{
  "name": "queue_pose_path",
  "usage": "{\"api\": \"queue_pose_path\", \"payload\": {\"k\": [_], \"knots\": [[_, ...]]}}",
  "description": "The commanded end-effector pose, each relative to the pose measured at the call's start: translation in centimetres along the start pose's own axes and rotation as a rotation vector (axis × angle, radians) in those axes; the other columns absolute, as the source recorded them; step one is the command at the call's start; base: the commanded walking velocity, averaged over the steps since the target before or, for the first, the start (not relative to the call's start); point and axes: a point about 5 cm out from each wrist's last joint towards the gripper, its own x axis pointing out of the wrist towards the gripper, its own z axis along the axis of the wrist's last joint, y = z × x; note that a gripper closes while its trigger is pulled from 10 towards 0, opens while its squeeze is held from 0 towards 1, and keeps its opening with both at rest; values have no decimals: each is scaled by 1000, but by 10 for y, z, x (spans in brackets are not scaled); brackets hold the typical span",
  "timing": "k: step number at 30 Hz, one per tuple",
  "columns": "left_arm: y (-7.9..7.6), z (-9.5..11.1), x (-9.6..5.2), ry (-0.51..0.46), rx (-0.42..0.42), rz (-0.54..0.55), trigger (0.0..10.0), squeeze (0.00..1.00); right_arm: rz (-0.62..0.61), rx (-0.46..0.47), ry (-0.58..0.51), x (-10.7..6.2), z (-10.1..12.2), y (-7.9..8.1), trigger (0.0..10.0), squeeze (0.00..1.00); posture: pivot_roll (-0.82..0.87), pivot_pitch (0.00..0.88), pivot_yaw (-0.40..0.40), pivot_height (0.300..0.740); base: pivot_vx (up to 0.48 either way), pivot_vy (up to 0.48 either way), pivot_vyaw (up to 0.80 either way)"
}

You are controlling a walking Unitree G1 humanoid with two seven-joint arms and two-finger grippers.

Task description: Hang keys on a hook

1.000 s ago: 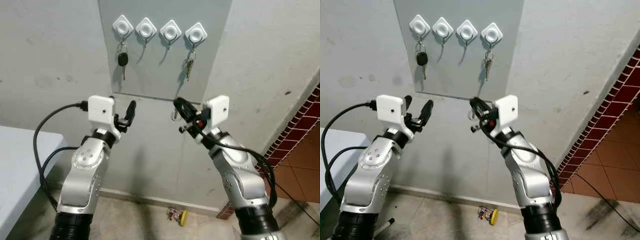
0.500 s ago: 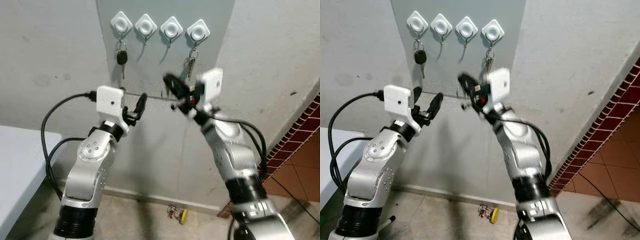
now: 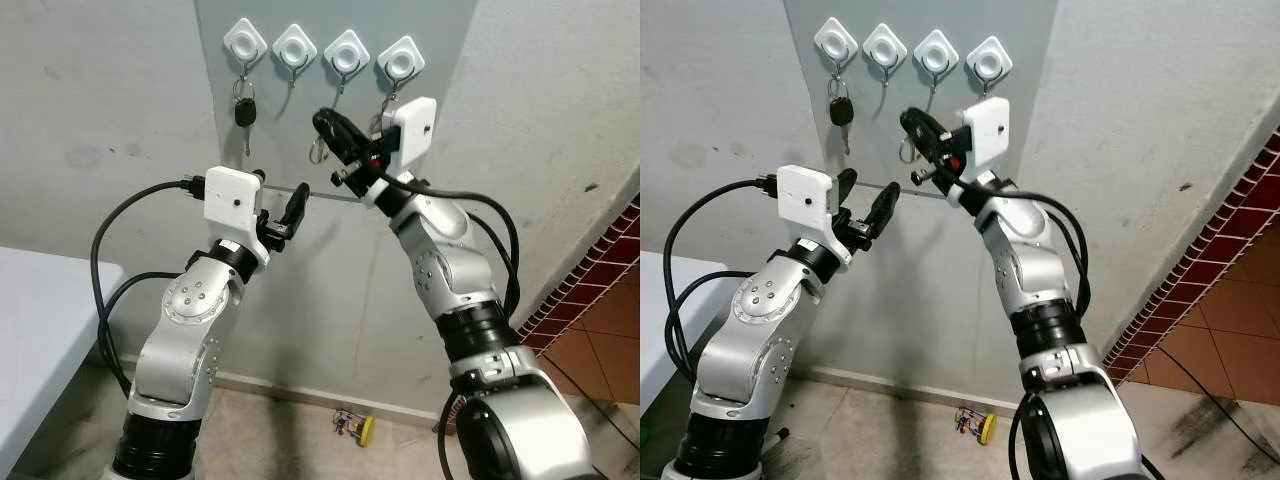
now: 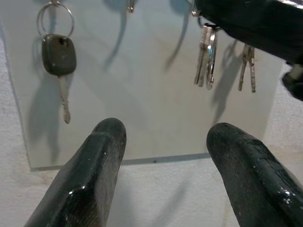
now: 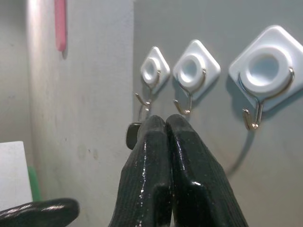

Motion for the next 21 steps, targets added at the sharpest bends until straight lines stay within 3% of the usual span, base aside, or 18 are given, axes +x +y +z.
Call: {"api": "queue_pose_path", "payload": {"k": [1, 21], "knots": [[-4, 3, -1, -7, 2, -12, 10000, 0, 8, -12, -23, 5, 7, -3, 10000, 0, -90, 34, -31, 740, 0, 0, 0], [-10, 6, -1, -5, -25, -31, 10000, 0, 33, 23, -65, 34, 27, -13, 10000, 0, -81, 50, -35, 740, 0, 0, 0]]}}
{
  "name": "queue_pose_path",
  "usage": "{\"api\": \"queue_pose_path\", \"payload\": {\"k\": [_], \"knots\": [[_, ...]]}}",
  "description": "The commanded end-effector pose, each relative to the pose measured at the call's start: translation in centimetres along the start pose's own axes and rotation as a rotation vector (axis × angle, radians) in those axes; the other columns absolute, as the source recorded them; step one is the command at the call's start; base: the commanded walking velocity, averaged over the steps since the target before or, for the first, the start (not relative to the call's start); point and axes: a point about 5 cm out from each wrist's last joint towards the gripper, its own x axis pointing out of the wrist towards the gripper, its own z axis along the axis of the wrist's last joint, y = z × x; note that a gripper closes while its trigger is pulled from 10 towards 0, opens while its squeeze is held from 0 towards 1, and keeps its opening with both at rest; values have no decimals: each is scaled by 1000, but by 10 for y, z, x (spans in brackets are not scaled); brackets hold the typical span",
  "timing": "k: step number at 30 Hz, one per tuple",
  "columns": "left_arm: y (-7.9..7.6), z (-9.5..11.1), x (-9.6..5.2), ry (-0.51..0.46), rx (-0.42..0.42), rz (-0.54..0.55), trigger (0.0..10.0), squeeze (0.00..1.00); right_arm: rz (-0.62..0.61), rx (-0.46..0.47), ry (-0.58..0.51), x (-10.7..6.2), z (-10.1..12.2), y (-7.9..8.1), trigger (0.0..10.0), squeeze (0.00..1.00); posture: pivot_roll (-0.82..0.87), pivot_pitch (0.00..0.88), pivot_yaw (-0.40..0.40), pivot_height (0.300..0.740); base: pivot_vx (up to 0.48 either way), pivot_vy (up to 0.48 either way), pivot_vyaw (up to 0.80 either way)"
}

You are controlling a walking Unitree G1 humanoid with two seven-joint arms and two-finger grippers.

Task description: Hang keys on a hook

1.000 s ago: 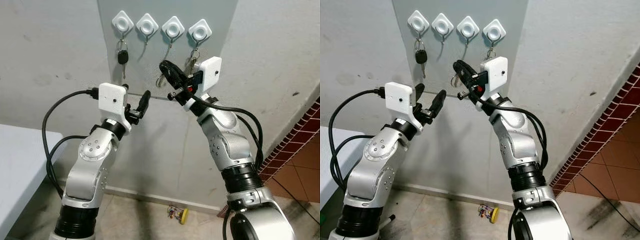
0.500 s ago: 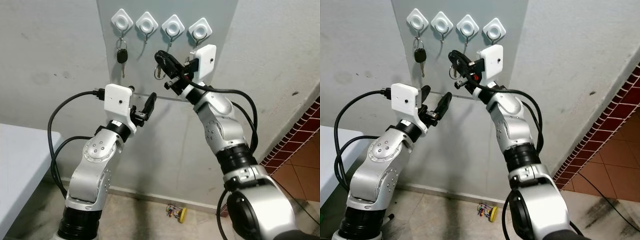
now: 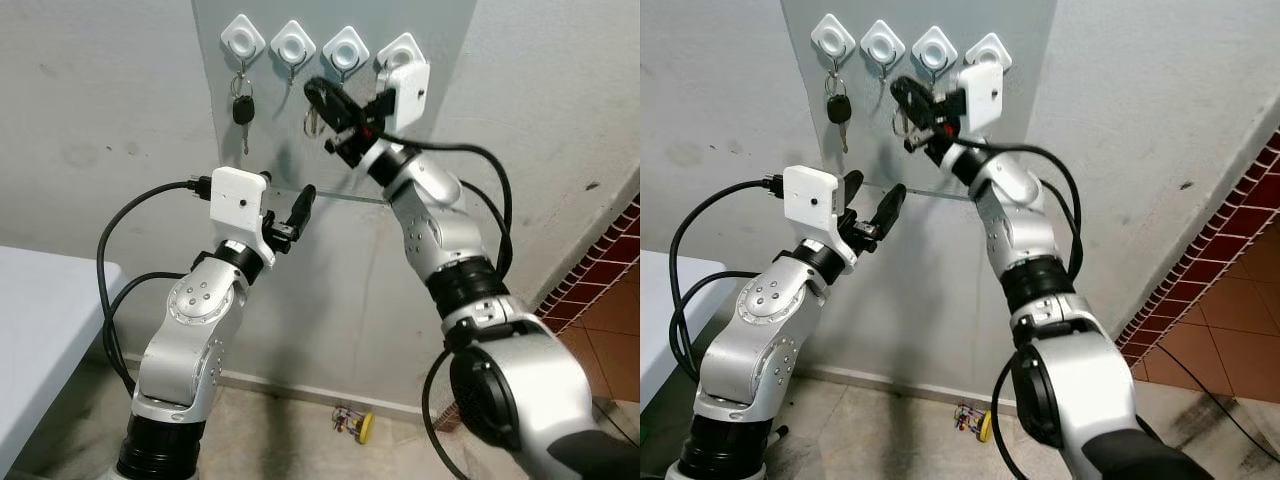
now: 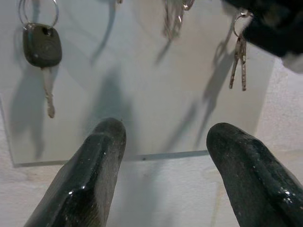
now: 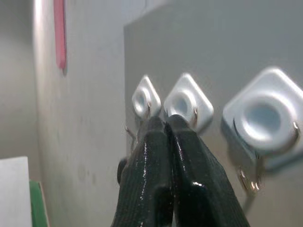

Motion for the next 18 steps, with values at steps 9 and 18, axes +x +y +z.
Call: {"api": "queue_pose_path", "payload": {"k": [9, 18], "knots": [[-8, 3, -2, 1, -4, -30, 10000, 0, -21, 9, -15, 7, 13, -11, 10000, 0, -79, 54, -38, 740, 0, 0, 0], [-9, 3, -3, 2, -19, -29, 10000, 0, -66, -14, -29, 6, 24, -23, 10000, 0, -83, 57, -35, 740, 0, 0, 0]]}}
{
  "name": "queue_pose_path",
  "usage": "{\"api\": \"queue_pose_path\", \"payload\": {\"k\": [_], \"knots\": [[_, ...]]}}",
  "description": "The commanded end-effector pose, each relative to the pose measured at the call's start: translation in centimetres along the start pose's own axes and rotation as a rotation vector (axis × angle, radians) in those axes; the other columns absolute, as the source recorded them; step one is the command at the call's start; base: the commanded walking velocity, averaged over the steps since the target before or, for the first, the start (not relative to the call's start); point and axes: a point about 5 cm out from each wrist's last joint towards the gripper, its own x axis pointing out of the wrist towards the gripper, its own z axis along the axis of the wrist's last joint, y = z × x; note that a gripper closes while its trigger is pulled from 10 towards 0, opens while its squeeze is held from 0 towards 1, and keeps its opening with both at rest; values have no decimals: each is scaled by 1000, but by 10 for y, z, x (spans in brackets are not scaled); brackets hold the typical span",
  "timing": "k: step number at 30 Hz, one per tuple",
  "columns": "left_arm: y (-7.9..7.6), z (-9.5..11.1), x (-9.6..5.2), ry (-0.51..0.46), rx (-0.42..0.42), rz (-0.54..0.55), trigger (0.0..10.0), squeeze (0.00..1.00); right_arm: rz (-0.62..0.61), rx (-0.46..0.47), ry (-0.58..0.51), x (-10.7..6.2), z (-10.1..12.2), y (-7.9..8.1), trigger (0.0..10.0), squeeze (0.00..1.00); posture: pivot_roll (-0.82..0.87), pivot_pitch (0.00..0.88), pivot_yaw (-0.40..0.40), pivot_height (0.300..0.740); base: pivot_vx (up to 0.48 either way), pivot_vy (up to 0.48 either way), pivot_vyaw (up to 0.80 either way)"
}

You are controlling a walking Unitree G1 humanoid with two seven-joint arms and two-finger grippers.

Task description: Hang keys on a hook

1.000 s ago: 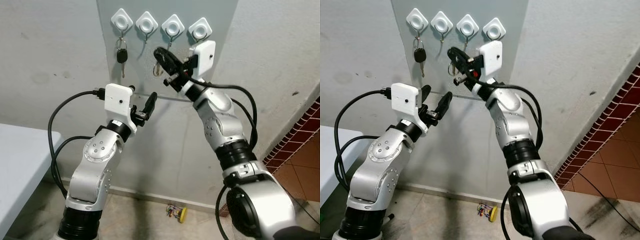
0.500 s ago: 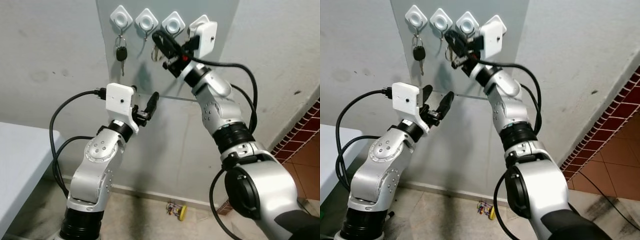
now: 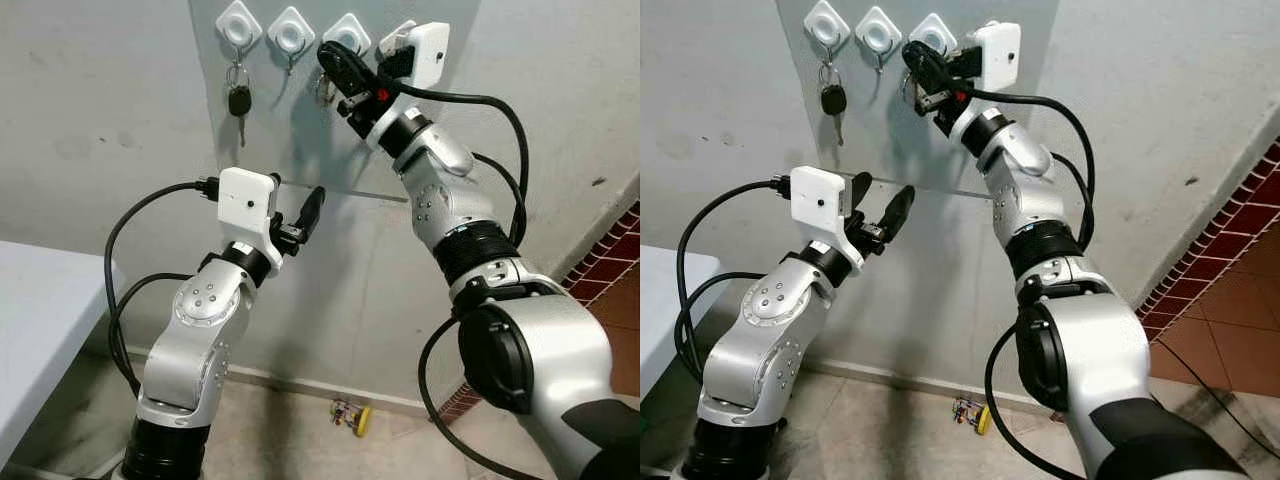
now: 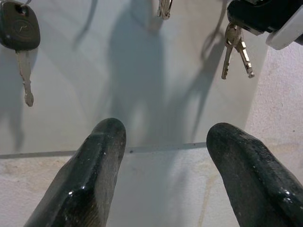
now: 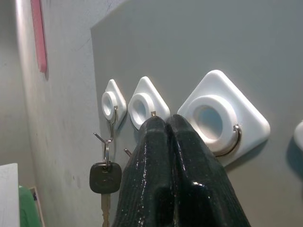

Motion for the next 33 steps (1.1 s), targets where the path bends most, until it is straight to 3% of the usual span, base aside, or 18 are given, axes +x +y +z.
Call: {"api": "queue_pose_path", "payload": {"k": [1, 17, 21, 33], "knots": [[-3, 2, -2, -3, -5, -9, 10000, 0, -15, -24, -32, 3, 14, -7, 10000, 0, -83, 57, -35, 740, 0, 0, 0], [-5, 3, -1, -1, -14, -20, 10000, 0, -61, -42, -65, -1, 27, -20, 10000, 0, -86, 61, -28, 740, 0, 0, 0], [-6, 2, -1, 2, -20, -18, 10000, 0, -27, -18, -111, -12, 29, -27, 10000, 0, -89, 66, -29, 740, 0, 0, 0], [-6, 2, -2, 4, -23, -14, 10000, 0, -26, -17, -116, -18, 26, -31, 10000, 0, -82, 65, -31, 740, 0, 0, 0]]}}
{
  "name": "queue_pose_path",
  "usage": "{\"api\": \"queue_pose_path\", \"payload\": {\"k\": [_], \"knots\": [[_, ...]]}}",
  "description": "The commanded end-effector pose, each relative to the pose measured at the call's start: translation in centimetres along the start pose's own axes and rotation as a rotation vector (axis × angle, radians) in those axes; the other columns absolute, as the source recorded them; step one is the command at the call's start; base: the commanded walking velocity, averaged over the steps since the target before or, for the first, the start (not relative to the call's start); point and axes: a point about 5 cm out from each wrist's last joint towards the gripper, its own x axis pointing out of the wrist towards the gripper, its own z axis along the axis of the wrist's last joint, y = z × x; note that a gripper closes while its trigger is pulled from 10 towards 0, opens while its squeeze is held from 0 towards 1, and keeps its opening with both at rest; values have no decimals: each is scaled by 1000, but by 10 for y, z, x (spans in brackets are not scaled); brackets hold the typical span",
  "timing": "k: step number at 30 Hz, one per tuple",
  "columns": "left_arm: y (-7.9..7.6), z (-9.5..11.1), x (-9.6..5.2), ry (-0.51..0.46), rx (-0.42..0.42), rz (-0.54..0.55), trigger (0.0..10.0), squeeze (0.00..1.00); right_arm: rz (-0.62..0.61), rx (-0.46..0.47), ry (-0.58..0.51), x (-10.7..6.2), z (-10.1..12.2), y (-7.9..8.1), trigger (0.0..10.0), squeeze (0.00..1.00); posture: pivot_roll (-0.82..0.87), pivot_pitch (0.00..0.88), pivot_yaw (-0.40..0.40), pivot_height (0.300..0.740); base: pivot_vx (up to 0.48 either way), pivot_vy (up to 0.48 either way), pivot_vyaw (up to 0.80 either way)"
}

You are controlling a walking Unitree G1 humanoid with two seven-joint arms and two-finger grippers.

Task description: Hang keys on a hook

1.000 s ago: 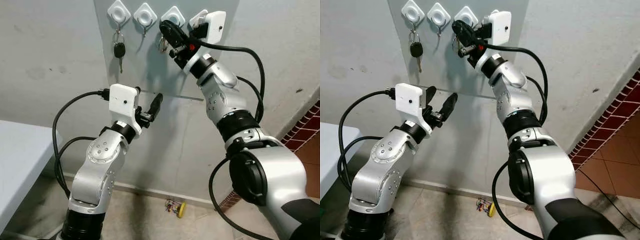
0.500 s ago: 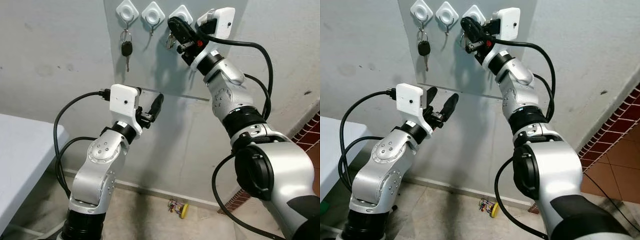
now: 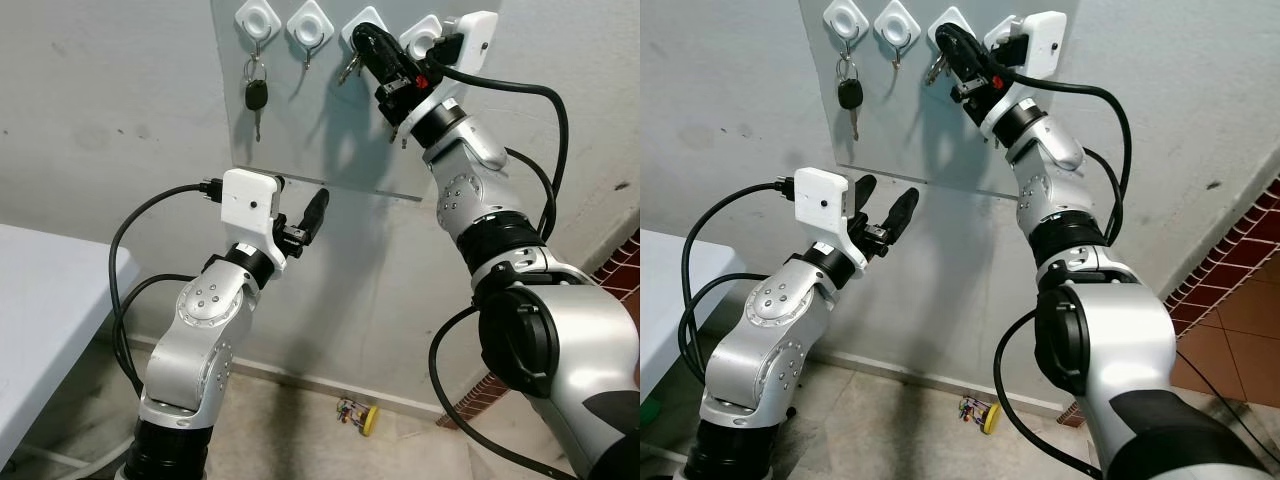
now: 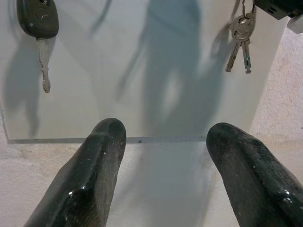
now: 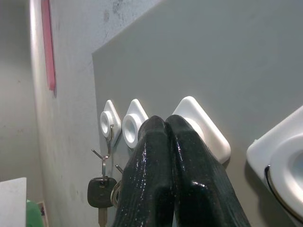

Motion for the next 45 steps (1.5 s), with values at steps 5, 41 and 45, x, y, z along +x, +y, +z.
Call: {"api": "queue_pose_path", "payload": {"k": [5, 41, 45], "knots": [[-1, 3, -3, -7, -4, -1, 10000, 0, -16, -29, -34, -6, 9, -9, 10000, 0, -81, 65, -31, 740, 0, 0, 0], [0, 3, -5, 0, -6, 21, 10000, 0, 40, -19, 41, -19, -5, -11, 10000, 1000, -75, 83, -28, 740, 0, 0, 0], [1, 3, -5, 1, -5, 25, 10000, 0, 41, 12, -4, -18, -1, -10, 10000, 1000, -73, 82, -29, 740, 0, 0, 0]]}}
